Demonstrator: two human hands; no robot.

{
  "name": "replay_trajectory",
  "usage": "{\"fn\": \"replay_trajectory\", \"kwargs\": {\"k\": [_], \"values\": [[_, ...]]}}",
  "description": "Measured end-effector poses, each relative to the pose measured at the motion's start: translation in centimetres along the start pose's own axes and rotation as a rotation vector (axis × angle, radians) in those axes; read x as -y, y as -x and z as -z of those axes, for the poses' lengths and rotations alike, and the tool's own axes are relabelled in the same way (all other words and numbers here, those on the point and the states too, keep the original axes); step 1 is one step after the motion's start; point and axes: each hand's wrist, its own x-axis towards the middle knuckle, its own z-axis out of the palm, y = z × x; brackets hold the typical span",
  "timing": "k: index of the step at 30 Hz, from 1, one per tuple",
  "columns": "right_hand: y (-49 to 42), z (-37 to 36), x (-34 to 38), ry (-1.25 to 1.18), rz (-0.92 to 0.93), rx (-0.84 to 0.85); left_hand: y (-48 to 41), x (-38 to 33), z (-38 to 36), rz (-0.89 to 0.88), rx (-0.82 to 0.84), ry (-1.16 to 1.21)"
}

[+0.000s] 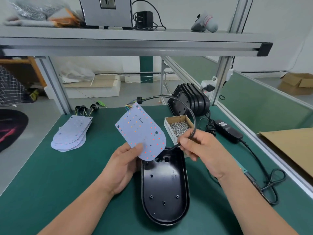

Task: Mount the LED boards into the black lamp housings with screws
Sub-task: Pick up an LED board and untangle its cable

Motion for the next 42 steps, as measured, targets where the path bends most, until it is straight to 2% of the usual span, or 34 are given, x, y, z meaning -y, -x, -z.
{"fn": "replay_trajectory", "kwargs": {"k": [2,5,8,11,17,21,25,30,35,42], "values": [[0.1,-0.7,-0.2,0.119,0.014,-0.004,0.0,0.0,0.2,0.006,0.021,-0.015],[0.4,-2.2,-0.3,0.380,0.002,0.098,0.0,0.0,0.5,-0.011,0.044,0.022],[0.2,-3.4,0.1,0.617,0.161,0.156,-0.2,0.2,0.6,-0.022,0.039,0.023],[0.1,-4.0,0.1,0.630,0.181,0.187,-0.1,0.2,0.6,-0.010,0.039,0.008],[0.9,-2.4,0.5,0.512,-0.071,0.324,0.0,0.1,0.1,0.015,0.030,0.006],[1.7,-3.8,2.0,0.511,0.120,0.468,0.3,0.1,0.1,0.038,0.035,-0.045],[2.2,-5.6,2.1,0.696,0.161,0.405,0.4,-0.3,0.1,0.065,0.076,-0.116],[4.3,-5.5,2.5,0.689,0.137,0.306,0.4,-0.4,0.4,0.089,0.105,-0.093],[8.1,-5.0,1.4,0.753,0.072,0.101,0.4,-0.6,0.3,0.112,0.148,-0.131],[7.7,-3.9,-0.1,0.603,0.006,-0.012,0.8,-1.0,0.7,0.147,0.182,-0.194]]}}
